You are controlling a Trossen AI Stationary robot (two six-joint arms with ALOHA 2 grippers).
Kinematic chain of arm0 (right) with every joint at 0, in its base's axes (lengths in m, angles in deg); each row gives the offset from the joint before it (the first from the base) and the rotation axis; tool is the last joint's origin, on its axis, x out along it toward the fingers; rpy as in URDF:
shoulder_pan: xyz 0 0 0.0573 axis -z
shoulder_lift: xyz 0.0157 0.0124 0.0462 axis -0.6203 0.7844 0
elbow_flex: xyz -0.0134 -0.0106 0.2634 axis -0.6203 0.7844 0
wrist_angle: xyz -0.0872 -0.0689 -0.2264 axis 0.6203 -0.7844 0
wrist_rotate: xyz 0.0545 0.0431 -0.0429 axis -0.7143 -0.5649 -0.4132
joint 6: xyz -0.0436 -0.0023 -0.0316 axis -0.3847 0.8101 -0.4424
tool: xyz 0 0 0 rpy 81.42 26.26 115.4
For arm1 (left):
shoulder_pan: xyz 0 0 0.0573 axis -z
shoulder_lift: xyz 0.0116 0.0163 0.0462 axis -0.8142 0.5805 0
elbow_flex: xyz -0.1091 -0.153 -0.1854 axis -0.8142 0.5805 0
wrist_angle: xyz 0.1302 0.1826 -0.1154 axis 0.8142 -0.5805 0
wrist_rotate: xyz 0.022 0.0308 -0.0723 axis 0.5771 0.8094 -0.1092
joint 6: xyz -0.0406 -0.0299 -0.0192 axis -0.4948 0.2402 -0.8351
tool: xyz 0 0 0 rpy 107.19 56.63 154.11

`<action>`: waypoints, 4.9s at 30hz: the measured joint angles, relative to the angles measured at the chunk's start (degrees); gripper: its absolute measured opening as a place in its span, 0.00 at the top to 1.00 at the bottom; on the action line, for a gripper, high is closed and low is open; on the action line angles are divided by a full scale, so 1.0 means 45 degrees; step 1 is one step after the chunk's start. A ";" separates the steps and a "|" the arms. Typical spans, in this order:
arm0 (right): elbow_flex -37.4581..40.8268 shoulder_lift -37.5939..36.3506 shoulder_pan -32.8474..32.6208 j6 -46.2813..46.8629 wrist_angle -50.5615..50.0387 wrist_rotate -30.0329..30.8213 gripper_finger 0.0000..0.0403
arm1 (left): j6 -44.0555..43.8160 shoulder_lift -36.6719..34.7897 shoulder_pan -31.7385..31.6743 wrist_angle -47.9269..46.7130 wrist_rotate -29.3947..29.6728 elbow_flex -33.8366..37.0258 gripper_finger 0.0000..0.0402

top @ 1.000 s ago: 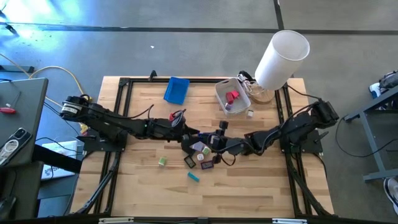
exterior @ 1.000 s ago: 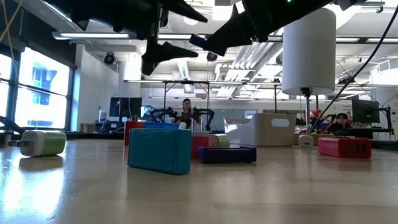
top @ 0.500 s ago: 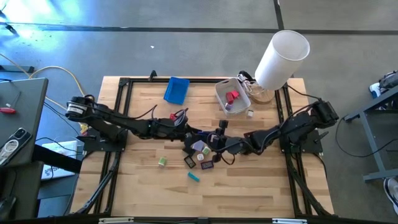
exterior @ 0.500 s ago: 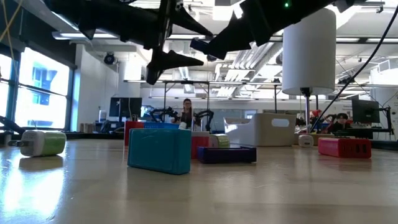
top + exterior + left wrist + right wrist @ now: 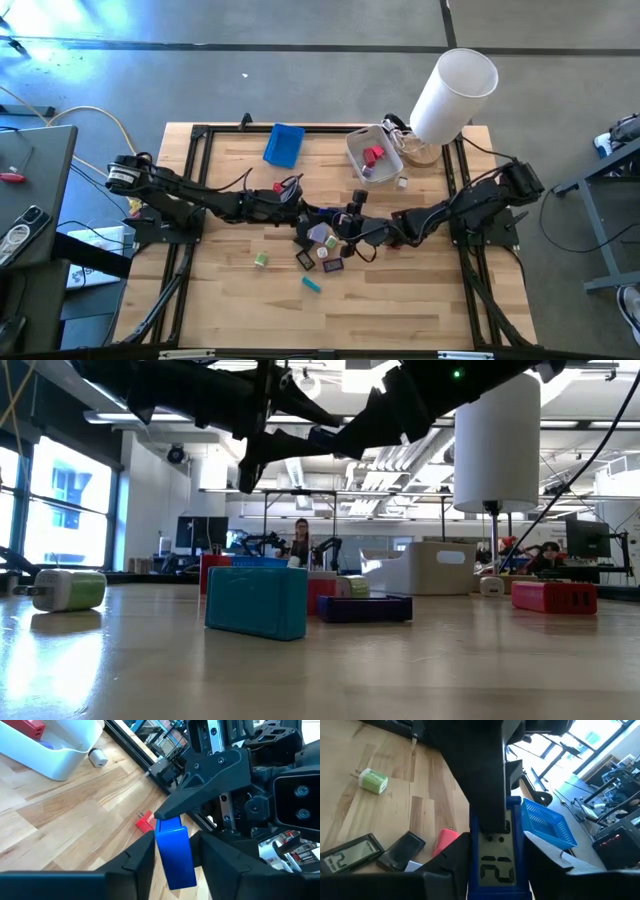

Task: Pick & Place Office items
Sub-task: Put the blue digital timer into the blue bin, then put the left red charger adapter into the white bin

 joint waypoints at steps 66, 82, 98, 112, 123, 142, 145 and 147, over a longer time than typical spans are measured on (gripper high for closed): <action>0.0024 -0.0005 0.0123 0.3418 -0.1425 -0.0520 0.62 | 0.4370 -0.1476 -0.9541 -0.6938 0.0071 0.0005 0.87; 0.0015 -0.0005 0.0679 0.3021 -0.0899 -0.6684 0.62 | 0.6920 0.0382 -0.9359 -0.4744 0.0247 0.0005 0.83; 0.0424 0.0000 0.0343 0.2945 -0.0708 -0.6681 0.62 | 0.8382 0.0763 -0.9340 -0.4713 0.0386 0.0005 0.82; 0.0583 0.0000 0.0432 0.3046 -0.0364 -0.6674 0.62 | 0.9621 0.0763 -0.9117 -0.5349 0.0389 0.0005 0.82; 0.0583 0.0000 0.0432 0.3415 -0.0618 -0.6677 0.62 | 0.9926 0.0758 -0.9122 -0.5388 0.0238 0.0005 0.81; 0.0583 0.0000 0.0398 0.4543 -0.0417 -0.7430 0.62 | 0.8894 0.0207 -0.8794 -0.5939 -0.0015 0.0010 0.62; 0.0583 0.0000 0.0398 0.4692 -0.0403 -0.7431 0.62 | 0.9378 -0.0952 -0.8642 -0.6433 -0.0010 0.0010 0.62; 0.0583 0.0000 0.0398 0.4689 -0.0398 -0.7436 0.62 | 0.9358 -0.2030 -0.8437 -0.6876 0.0000 0.0010 0.62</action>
